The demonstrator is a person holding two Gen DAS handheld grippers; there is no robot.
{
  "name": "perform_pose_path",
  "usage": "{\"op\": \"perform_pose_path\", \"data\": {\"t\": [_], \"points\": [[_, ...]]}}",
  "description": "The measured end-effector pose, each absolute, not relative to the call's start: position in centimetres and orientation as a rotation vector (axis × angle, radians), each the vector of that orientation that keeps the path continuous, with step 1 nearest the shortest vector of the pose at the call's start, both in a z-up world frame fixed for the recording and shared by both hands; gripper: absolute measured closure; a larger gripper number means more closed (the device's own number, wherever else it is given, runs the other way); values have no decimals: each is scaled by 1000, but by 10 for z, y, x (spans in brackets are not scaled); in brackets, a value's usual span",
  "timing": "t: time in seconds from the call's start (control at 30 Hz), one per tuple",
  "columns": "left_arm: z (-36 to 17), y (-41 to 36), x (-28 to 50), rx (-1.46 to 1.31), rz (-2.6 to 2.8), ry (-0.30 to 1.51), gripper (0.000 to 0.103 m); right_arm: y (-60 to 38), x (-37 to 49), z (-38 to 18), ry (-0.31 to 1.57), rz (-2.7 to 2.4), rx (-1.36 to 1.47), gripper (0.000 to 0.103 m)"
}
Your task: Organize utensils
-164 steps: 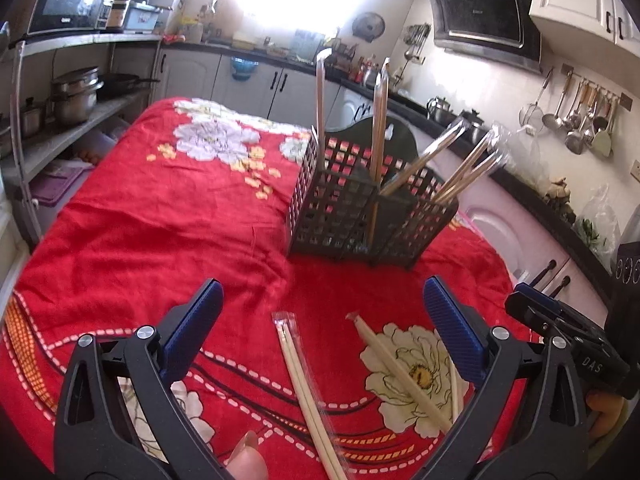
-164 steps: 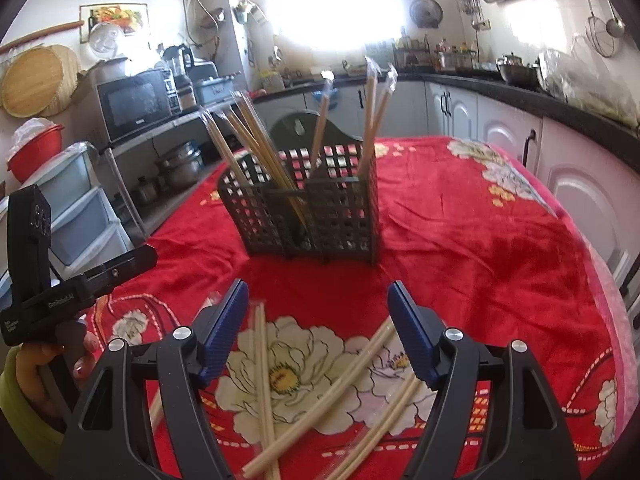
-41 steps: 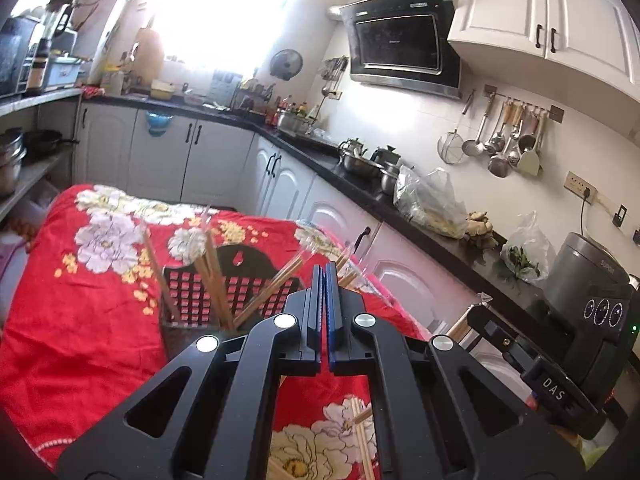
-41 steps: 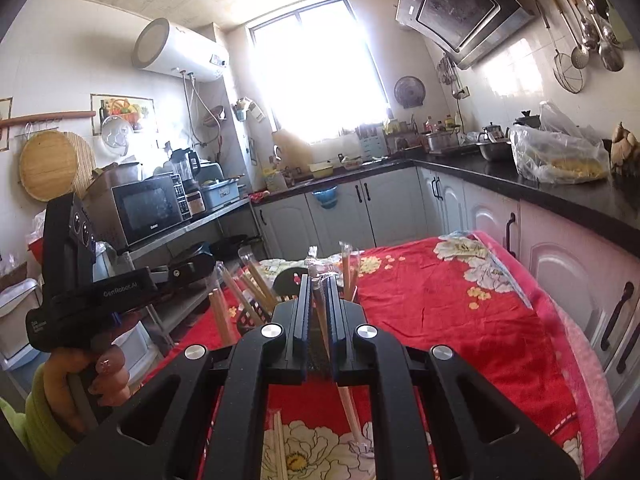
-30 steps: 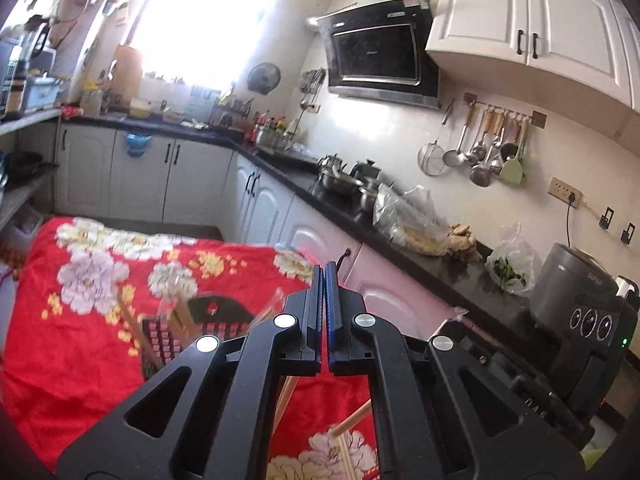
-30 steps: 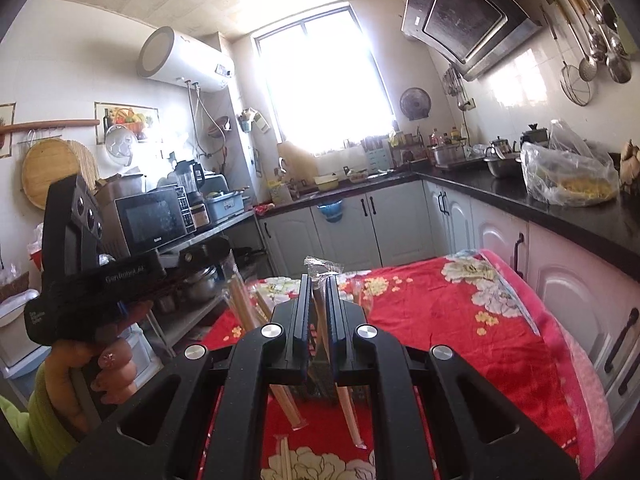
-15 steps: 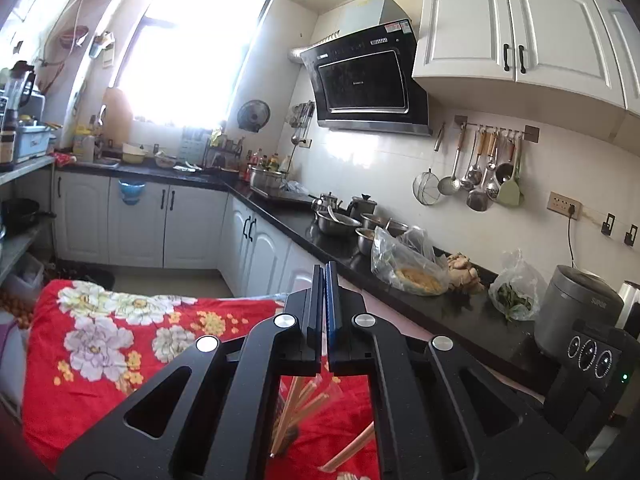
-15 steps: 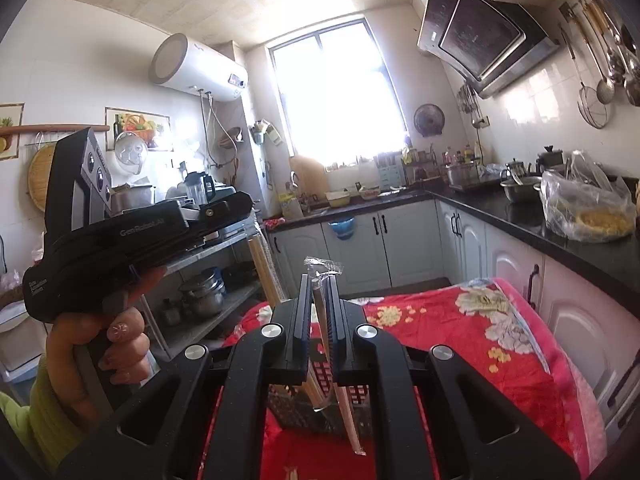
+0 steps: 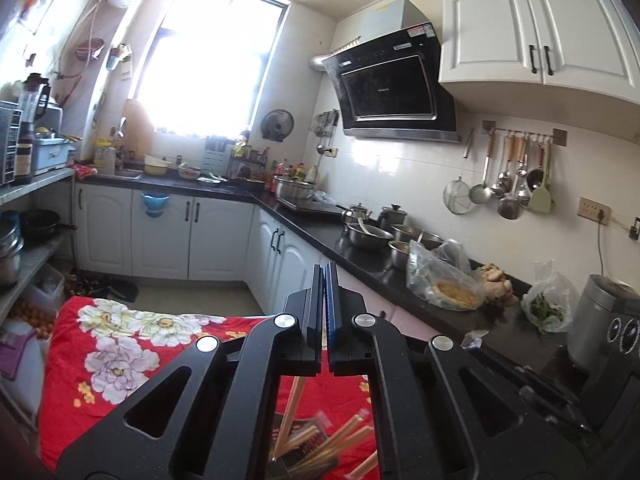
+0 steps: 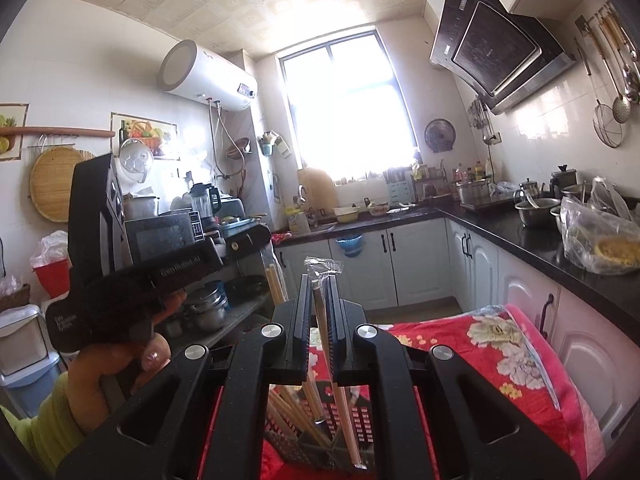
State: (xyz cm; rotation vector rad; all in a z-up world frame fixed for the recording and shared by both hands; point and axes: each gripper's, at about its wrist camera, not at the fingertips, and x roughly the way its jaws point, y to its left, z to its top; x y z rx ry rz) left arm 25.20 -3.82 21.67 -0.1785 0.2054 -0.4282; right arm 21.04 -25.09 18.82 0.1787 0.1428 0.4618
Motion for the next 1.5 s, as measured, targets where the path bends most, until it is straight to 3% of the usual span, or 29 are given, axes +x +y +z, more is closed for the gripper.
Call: {"op": "perform_pose_path", "data": {"t": [0.83,1.5], "points": [[155,-36,296,-198,-406,279,103,-239,270,138,143,442,165,95],[113,-31,287,-220,-400,377,103,-255,255,91,206,411,218,95]]}}
